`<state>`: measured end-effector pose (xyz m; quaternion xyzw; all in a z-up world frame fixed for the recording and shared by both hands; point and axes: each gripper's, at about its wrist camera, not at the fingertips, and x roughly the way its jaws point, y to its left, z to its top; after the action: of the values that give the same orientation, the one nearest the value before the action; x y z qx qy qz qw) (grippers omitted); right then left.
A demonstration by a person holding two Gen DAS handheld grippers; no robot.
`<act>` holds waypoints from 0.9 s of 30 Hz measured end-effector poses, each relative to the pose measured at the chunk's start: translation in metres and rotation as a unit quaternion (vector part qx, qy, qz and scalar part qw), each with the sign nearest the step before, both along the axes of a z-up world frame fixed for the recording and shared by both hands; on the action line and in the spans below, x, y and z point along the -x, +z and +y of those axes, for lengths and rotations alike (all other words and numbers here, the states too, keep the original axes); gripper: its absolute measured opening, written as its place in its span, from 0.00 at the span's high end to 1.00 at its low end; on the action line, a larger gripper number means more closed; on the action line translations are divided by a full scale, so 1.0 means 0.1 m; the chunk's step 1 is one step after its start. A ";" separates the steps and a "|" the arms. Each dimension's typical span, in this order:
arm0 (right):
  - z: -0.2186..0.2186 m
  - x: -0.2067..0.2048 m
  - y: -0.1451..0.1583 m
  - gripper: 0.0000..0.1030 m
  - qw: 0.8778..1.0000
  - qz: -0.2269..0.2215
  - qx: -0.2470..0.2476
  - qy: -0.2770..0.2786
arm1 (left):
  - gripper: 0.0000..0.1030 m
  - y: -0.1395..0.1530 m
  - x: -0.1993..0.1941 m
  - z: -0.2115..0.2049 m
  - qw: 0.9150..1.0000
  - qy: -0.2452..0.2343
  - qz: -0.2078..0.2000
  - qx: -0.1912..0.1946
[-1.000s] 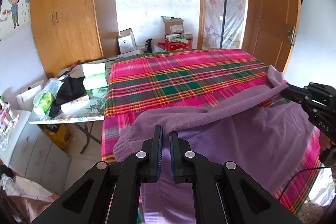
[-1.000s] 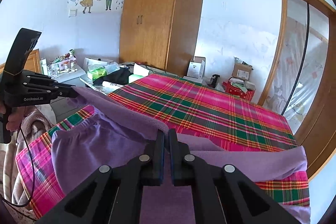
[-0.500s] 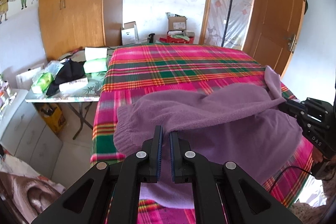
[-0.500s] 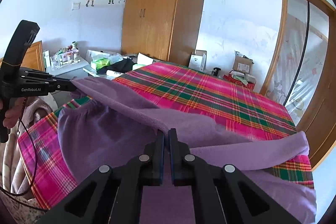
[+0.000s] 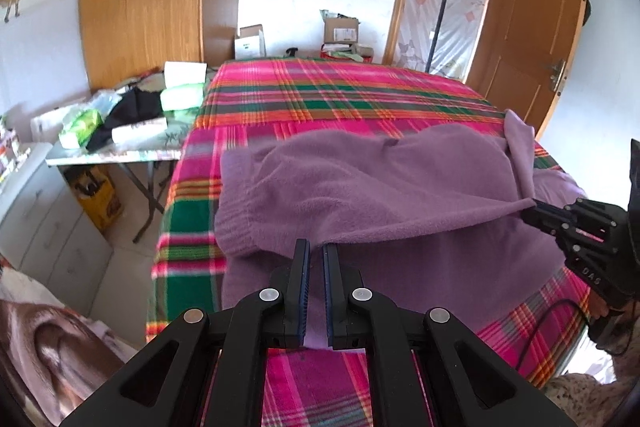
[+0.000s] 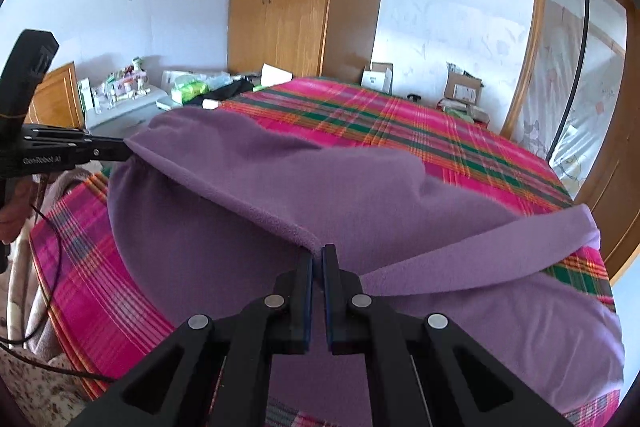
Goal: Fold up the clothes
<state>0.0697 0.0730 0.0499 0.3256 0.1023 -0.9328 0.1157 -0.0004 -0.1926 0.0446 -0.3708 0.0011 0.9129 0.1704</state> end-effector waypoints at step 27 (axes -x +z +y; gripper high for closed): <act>0.08 -0.11 -0.26 0.95 0.999 -0.025 -0.001 -0.023 | 0.59 -0.48 0.38 -0.64 0.910 0.151 -0.176 -0.343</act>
<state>0.0805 0.0809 0.0241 0.3511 0.0931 -0.9267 0.0966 -0.0384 -0.2567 -0.0038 -0.4400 -0.3984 0.7917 0.1449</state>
